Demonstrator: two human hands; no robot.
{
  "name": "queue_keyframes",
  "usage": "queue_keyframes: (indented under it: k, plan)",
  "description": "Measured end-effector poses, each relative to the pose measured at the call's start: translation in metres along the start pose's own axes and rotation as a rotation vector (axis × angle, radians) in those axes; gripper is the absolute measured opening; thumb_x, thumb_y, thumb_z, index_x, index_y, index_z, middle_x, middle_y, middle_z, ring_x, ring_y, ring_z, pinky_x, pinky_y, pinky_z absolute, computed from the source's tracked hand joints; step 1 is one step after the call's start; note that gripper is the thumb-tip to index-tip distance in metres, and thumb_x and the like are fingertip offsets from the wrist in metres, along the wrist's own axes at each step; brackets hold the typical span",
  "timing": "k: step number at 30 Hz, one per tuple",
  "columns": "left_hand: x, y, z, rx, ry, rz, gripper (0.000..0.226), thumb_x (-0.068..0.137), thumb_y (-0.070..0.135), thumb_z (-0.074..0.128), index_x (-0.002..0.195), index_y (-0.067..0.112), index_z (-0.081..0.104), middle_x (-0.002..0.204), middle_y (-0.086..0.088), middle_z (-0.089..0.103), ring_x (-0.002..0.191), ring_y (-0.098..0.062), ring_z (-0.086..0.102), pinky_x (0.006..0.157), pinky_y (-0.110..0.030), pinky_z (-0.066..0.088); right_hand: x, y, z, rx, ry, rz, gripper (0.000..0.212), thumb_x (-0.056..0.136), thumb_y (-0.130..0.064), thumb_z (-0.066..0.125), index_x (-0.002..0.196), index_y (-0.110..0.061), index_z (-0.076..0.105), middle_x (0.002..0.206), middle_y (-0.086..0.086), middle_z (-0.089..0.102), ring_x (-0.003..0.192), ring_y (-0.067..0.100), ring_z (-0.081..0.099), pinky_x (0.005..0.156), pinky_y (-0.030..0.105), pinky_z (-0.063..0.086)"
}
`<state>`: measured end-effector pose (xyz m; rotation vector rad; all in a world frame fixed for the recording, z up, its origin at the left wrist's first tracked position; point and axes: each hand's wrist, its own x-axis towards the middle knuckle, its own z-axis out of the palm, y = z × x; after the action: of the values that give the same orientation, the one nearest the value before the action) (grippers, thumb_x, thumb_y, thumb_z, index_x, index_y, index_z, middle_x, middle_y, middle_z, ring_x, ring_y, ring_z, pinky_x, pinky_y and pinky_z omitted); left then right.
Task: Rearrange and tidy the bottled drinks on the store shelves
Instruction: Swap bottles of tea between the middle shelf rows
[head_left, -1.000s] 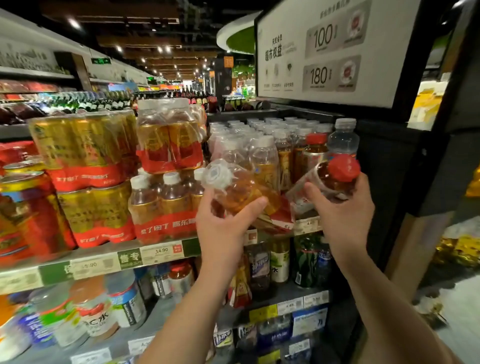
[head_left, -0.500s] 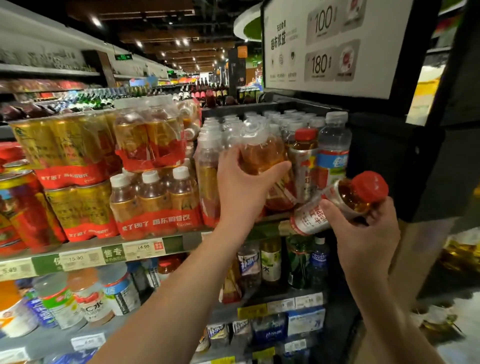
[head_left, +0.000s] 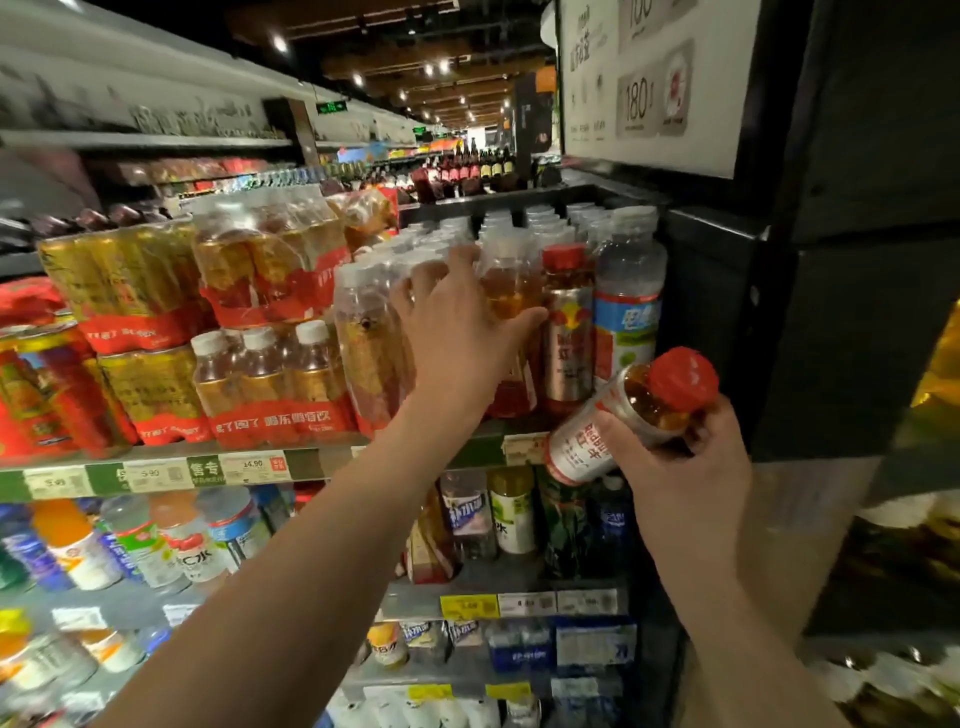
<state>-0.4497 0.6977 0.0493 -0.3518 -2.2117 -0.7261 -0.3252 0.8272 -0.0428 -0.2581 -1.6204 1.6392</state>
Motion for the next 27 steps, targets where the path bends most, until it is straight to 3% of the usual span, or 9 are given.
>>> queue_keyframes:
  k: [2, 7, 10, 13, 16, 19, 21, 24, 27]
  plan:
    - [0.001, -0.003, 0.005, 0.120, -0.016, 0.050, 0.084, 0.075, 0.070, 0.069, 0.136, 0.016, 0.046, 0.122, -0.006, 0.067, 0.137, -0.030, 0.040, 0.118, -0.050, 0.014, 0.002, 0.001, -0.001, 0.007, -0.020, 0.009, 0.060, 0.070, -0.026, 0.087, 0.123, -0.026, 0.059, 0.115, -0.012, 0.067, 0.107, 0.002, 0.064, 0.098, 0.034, 0.053]
    - [-0.001, -0.002, 0.012, 0.350, -0.034, 0.073, 0.088, 0.077, 0.068, 0.067, 0.141, 0.011, 0.047, 0.142, -0.009, 0.052, 0.142, -0.033, 0.032, 0.122, -0.053, 0.014, 0.004, 0.005, -0.003, 0.012, -0.064, 0.010, 0.066, 0.067, -0.030, 0.087, 0.126, -0.026, 0.058, 0.116, -0.014, 0.067, 0.106, -0.001, 0.064, 0.094, 0.024, 0.051]
    - [-0.001, 0.002, 0.015, 0.330, 0.039, 0.164, 0.093, 0.075, 0.052, 0.078, 0.147, 0.009, 0.037, 0.147, -0.014, 0.045, 0.143, -0.036, 0.031, 0.121, -0.051, 0.018, 0.001, 0.005, -0.004, 0.007, -0.091, 0.007, 0.065, 0.065, -0.034, 0.087, 0.123, -0.027, 0.059, 0.112, -0.019, 0.066, 0.105, -0.003, 0.063, 0.093, 0.022, 0.051]
    - [0.008, 0.015, 0.017, 0.266, -0.026, 0.388, 0.089, 0.080, 0.042, 0.073, 0.151, 0.010, 0.030, 0.154, -0.012, 0.040, 0.149, -0.031, 0.023, 0.124, -0.044, 0.001, -0.001, 0.006, -0.006, 0.026, -0.098, 0.022, 0.064, 0.061, -0.039, 0.085, 0.119, -0.030, 0.060, 0.109, -0.021, 0.067, 0.104, -0.004, 0.064, 0.091, 0.022, 0.051]
    - [0.027, 0.029, 0.022, 0.348, -0.249, 0.421, 0.098, 0.084, 0.063, 0.060, 0.156, 0.008, 0.022, 0.159, -0.010, 0.036, 0.153, -0.026, 0.017, 0.121, -0.049, -0.017, -0.002, 0.006, -0.008, 0.020, -0.109, 0.032, 0.061, 0.062, -0.036, 0.085, 0.117, -0.034, 0.058, 0.106, -0.024, 0.066, 0.102, -0.008, 0.063, 0.090, 0.020, 0.050]
    - [0.036, 0.035, 0.032, 0.439, -0.309, 0.420, 0.103, 0.077, 0.073, 0.061, 0.149, 0.005, 0.031, 0.144, -0.008, 0.054, 0.147, -0.027, 0.033, 0.116, -0.056, -0.022, -0.003, 0.010, -0.012, 0.001, -0.122, 0.032, 0.059, 0.063, -0.033, 0.086, 0.114, -0.036, 0.058, 0.105, -0.024, 0.065, 0.102, -0.009, 0.062, 0.090, 0.018, 0.051]
    - [0.035, 0.036, 0.033, 0.383, -0.279, 0.404, 0.106, 0.071, 0.072, 0.068, 0.145, 0.005, 0.032, 0.128, -0.004, 0.064, 0.140, -0.027, 0.043, 0.115, -0.054, -0.024, -0.005, 0.012, -0.014, 0.009, -0.123, 0.033, 0.066, 0.061, -0.037, 0.085, 0.121, -0.028, 0.059, 0.109, -0.019, 0.066, 0.103, -0.008, 0.062, 0.089, 0.015, 0.053]
    - [0.023, 0.038, 0.028, 0.182, -0.260, 0.379, 0.104, 0.065, 0.060, 0.082, 0.141, 0.010, 0.033, 0.125, -0.003, 0.064, 0.134, -0.027, 0.048, 0.119, -0.043, -0.016, -0.007, 0.015, -0.015, 0.035, -0.117, 0.040, 0.080, 0.055, -0.046, 0.080, 0.127, -0.019, 0.059, 0.113, -0.014, 0.067, 0.103, -0.010, 0.061, 0.084, 0.004, 0.049]
    - [-0.004, 0.035, 0.027, -0.101, -0.254, 0.320, 0.092, 0.062, 0.040, 0.090, 0.135, 0.012, 0.041, 0.126, -0.005, 0.055, 0.123, -0.026, 0.051, 0.121, -0.042, 0.025, -0.006, 0.017, -0.017, 0.043, -0.106, 0.045, 0.078, 0.055, -0.045, 0.081, 0.126, -0.020, 0.059, 0.109, -0.018, 0.067, 0.098, -0.013, 0.062, 0.080, 0.003, 0.048]
